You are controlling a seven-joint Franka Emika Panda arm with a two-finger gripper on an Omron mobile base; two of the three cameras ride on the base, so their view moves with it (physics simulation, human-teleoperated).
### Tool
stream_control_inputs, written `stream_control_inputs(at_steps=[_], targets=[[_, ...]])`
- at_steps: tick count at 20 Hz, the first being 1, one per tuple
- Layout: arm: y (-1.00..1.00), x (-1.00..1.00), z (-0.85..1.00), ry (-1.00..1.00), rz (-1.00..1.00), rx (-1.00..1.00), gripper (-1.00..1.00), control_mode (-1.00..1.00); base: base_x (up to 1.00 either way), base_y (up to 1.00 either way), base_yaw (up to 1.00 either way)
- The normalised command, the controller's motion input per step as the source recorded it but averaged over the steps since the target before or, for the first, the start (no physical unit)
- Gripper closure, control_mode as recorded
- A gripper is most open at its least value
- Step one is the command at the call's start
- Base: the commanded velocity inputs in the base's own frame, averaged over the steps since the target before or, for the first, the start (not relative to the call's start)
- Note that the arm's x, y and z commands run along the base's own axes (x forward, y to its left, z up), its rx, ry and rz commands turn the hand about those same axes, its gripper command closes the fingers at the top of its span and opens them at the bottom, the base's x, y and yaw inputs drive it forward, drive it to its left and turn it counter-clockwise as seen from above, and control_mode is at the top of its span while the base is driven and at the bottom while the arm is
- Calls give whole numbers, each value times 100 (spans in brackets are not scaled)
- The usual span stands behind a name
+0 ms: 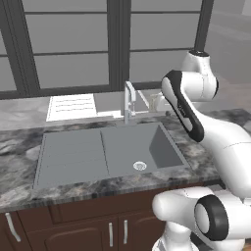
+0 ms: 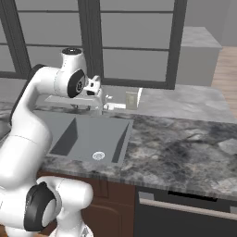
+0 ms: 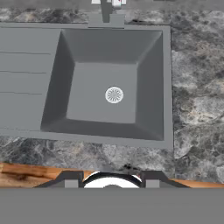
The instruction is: Open the dishwasher door and pull out the top rack.
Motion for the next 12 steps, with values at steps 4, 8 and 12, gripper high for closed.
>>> stream_control_inputs(at_steps=[4,8,12], targets=[[-41,-10,-14,-1,0,10,-100,-100,0,0,0],[-68,-62,-28,-12,-11,21,-100,-100,0,0,0],[-89,-81,-25,-3,-32,24,-100,-100,0,0,0]])
